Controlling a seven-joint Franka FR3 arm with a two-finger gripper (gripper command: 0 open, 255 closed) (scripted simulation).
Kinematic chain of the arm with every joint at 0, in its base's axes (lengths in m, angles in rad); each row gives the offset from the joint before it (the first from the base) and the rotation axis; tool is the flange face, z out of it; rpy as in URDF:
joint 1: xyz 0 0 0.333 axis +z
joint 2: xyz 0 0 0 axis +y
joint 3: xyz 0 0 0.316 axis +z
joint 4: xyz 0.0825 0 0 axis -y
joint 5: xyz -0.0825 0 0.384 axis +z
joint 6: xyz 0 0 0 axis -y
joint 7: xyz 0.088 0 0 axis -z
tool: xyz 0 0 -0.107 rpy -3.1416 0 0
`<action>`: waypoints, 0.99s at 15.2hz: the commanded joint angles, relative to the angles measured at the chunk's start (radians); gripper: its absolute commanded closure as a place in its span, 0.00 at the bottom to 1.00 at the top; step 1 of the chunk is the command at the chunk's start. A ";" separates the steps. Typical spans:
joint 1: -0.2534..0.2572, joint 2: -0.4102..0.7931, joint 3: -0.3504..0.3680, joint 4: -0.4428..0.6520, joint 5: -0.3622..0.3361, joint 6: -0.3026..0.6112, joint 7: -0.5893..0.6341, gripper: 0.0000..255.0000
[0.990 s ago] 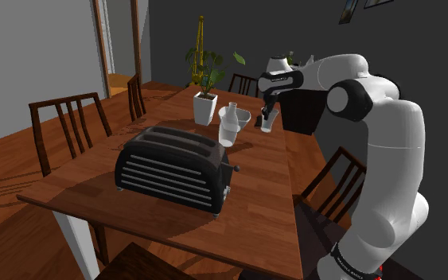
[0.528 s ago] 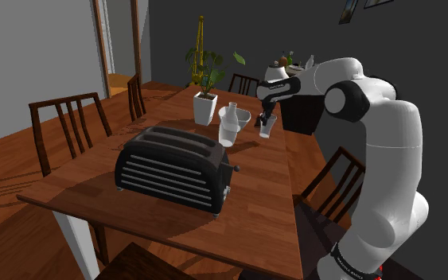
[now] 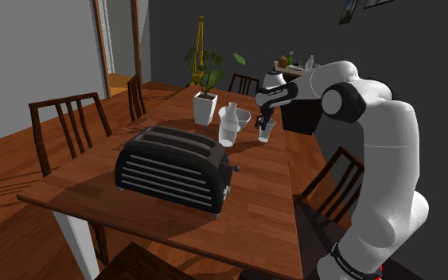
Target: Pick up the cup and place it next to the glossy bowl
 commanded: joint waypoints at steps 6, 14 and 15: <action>0.000 0.000 0.000 0.000 0.000 0.002 0.000 0.00; 0.015 -0.055 -0.001 0.016 -0.008 -0.071 0.004 0.00; 0.019 -0.068 -0.001 0.022 -0.010 -0.091 0.005 0.00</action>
